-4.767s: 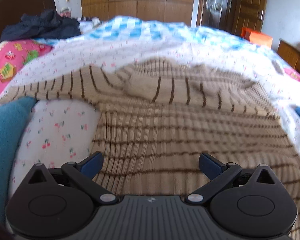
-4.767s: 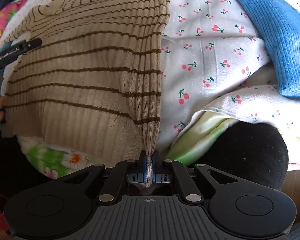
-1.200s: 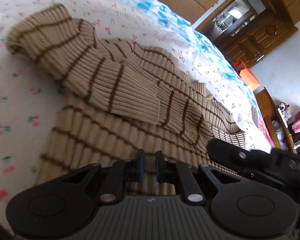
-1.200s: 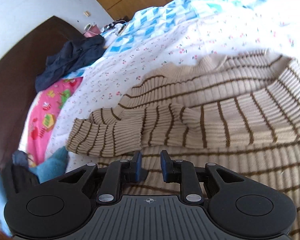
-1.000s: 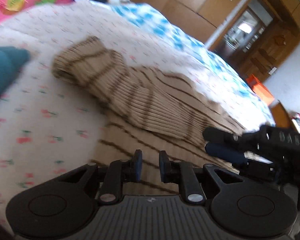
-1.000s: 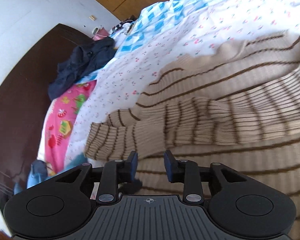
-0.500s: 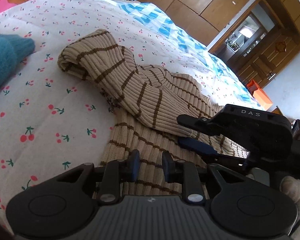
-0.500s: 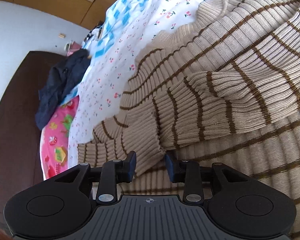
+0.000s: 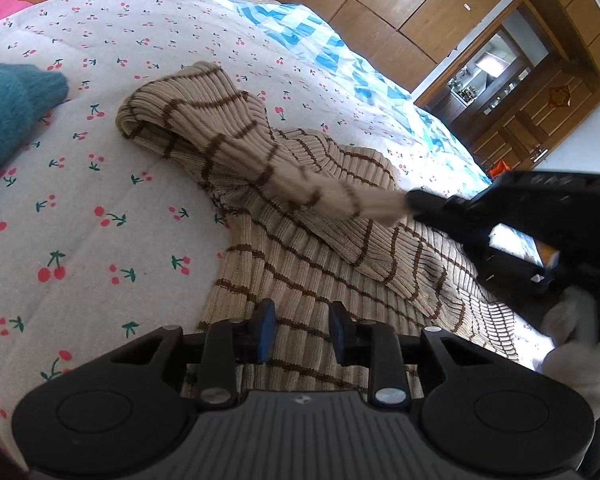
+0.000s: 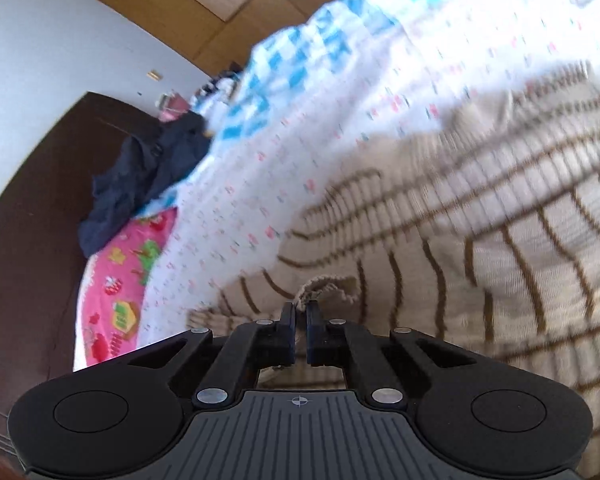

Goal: Fold small clothes

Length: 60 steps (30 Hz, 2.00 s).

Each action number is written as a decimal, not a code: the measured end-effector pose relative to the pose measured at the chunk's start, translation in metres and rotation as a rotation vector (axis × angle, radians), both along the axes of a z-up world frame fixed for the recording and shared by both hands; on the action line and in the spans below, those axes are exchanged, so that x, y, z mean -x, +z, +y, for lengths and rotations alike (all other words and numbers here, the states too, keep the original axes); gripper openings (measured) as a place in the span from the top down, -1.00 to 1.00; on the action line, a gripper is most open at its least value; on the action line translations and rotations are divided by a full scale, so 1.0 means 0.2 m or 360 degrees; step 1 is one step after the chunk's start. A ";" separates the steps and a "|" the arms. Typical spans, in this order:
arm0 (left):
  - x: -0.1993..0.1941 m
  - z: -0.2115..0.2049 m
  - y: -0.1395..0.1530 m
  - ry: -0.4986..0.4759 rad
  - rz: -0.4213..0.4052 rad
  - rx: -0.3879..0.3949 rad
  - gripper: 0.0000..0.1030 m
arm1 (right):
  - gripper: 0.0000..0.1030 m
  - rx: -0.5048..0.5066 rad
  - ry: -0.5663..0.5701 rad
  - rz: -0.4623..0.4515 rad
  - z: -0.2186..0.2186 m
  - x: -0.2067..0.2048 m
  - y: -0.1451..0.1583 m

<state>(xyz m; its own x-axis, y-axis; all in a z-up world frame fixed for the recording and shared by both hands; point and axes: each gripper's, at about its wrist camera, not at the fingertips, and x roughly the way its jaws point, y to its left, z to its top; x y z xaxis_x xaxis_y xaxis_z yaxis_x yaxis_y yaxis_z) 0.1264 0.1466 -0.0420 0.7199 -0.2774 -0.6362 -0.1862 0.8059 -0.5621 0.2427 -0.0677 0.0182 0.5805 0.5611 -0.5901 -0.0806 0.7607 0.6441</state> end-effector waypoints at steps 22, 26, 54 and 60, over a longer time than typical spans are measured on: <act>-0.02 -0.08 0.01 -0.0059 -0.0015 -0.0131 0.05 | 0.90 0.0330 -0.0525 0.0050 -0.76 0.08 -0.11; -0.02 -0.10 0.00 -0.0065 -0.0013 -0.0161 0.04 | 0.90 0.0319 -0.0571 0.0052 -0.83 0.10 -0.10; 0.05 -0.07 0.07 -0.0008 -0.0102 -0.0197 -0.01 | 0.78 0.0487 -0.0582 0.0072 -0.89 0.21 -0.08; 0.00 -0.07 0.17 0.0044 -0.0197 -0.0322 -0.02 | 0.77 0.0535 -0.0433 -0.0086 -0.80 0.21 0.02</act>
